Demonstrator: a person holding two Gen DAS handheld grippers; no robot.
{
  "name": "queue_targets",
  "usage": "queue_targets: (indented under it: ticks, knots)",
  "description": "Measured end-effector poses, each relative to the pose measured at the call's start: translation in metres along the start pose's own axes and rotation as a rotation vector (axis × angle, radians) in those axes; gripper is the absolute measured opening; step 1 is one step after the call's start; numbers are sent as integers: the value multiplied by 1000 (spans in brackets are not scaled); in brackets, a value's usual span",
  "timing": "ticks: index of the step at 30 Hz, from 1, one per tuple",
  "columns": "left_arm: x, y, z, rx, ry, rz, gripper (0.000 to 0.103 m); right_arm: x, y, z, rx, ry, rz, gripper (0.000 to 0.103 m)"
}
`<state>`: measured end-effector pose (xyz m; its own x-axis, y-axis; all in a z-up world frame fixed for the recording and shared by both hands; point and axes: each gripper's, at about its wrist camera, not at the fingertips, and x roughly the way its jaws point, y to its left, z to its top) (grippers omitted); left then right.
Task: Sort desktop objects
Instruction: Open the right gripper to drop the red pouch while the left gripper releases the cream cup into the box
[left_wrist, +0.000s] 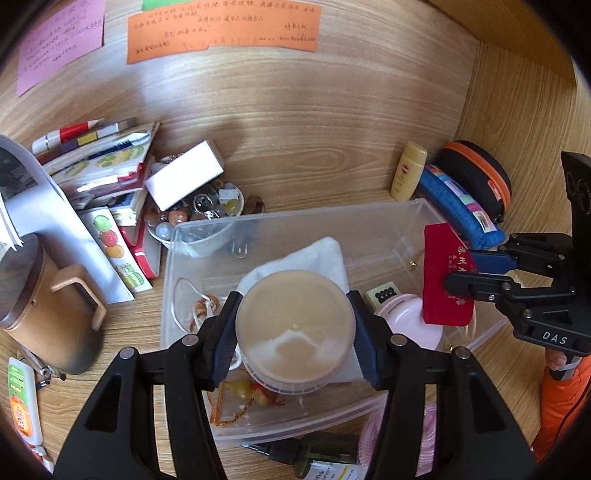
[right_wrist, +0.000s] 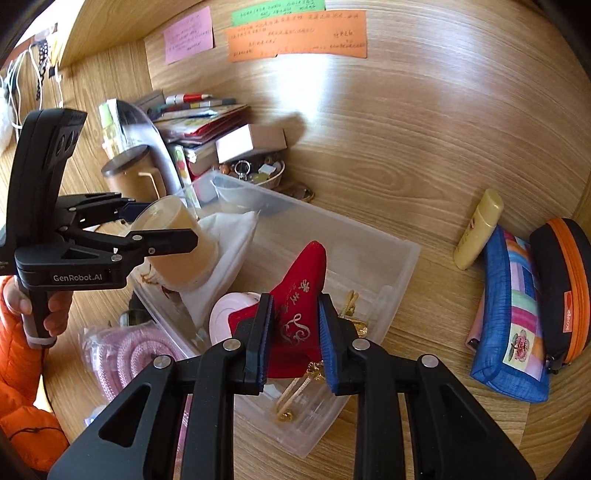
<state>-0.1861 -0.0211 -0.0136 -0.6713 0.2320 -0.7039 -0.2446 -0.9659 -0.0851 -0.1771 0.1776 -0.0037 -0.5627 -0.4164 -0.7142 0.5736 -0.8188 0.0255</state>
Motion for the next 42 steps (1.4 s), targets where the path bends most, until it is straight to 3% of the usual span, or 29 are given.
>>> queue_targets:
  ticks: [15, 24, 31, 35, 37, 42]
  knots:
    - [5, -8, -3, 30, 17, 12, 55, 6, 13, -7, -62, 44, -3, 25]
    - [2, -14, -2, 44, 13, 16, 55, 7, 15, -7, -74, 47, -7, 36]
    - [-6, -15, -2, 40, 2, 35, 55, 0, 16, -5, -70, 9, -10, 55]
    - [-15, -10, -2, 18, -12, 44, 57, -2, 14, -2, -61, -6, -7, 71]
    - [-22, -7, -2, 9, -23, 59, 69, -3, 14, -1, -59, -18, -6, 72]
    - [-45, -4, -6, 5, -65, 102, 76, -6, 15, 2, -57, -38, 5, 76]
